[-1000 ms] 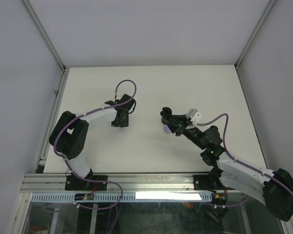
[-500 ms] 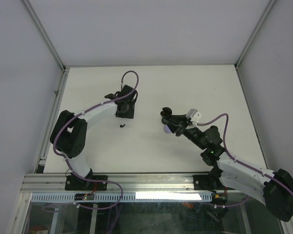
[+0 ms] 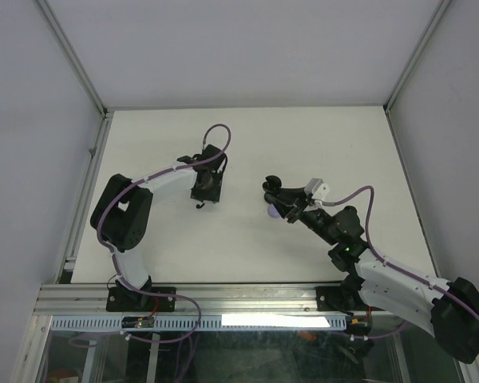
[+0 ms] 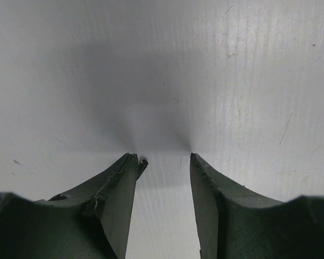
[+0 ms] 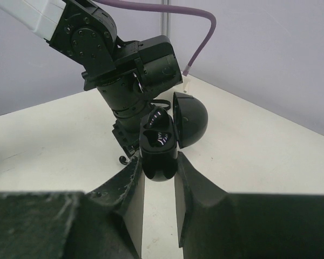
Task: Insert the wireless bluetooth earbuds into the charging case
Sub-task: Pick up the earbud from the center of the board.
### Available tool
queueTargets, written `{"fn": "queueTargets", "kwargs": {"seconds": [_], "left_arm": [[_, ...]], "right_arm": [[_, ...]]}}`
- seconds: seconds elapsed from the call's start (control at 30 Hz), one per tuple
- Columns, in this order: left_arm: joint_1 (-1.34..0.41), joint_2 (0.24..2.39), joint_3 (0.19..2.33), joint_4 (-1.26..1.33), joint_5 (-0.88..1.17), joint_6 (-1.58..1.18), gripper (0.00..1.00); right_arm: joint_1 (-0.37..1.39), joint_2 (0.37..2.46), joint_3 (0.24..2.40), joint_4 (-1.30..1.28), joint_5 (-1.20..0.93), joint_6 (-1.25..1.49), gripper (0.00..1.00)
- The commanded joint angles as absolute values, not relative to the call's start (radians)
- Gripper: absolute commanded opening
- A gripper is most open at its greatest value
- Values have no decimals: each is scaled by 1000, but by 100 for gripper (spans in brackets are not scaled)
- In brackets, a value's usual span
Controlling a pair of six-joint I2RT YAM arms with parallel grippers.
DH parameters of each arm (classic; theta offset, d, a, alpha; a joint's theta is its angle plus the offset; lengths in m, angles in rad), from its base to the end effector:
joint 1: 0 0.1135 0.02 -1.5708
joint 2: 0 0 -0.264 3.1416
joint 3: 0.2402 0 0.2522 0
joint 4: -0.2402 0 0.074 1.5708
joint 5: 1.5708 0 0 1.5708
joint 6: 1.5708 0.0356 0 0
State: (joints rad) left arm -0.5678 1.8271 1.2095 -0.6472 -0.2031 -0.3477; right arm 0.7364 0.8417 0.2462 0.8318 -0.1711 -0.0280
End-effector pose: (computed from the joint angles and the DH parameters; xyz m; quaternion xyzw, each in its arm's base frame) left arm 0.3025 -0.1844 0.1721 0.0926 0.9790 0.0229 0.1803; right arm 0.1342 0.1298 0.2482 -0.2922 0.5470 0.3211 0.7157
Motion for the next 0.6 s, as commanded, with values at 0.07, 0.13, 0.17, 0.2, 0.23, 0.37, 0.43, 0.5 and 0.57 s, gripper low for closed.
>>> {"fn": "queueTargets", "kwargs": {"seconds": [0.07,0.13,0.17,0.2,0.23,0.37,0.43,0.5,0.57], "left_arm": [[-562,1807,1172,-662,-135,-350,45],[-565,1796,1161,-667,-115,-346,44],[-568,1787,1157,-670,-106,-344,43],[-571,1777,1154,-671,-102,-342,43],[-573,1767,1152,-674,-101,-340,43],[-575,1723,1154,-687,-101,-336,43],[-575,1700,1157,-688,-103,-337,43],[-575,1671,1161,-689,-121,-347,44],[-574,1646,1163,-687,-152,-357,44]], "right_arm": [[732,820,255,870,-161,-27,0],[730,820,255,871,-159,-27,0],[730,819,255,871,-160,-26,0],[731,818,255,870,-161,-26,0],[730,820,256,871,-162,-26,0],[731,825,263,875,-166,-25,0],[730,831,266,876,-171,-23,0],[730,835,267,877,-173,-22,0],[730,836,266,877,-175,-21,0]]}}
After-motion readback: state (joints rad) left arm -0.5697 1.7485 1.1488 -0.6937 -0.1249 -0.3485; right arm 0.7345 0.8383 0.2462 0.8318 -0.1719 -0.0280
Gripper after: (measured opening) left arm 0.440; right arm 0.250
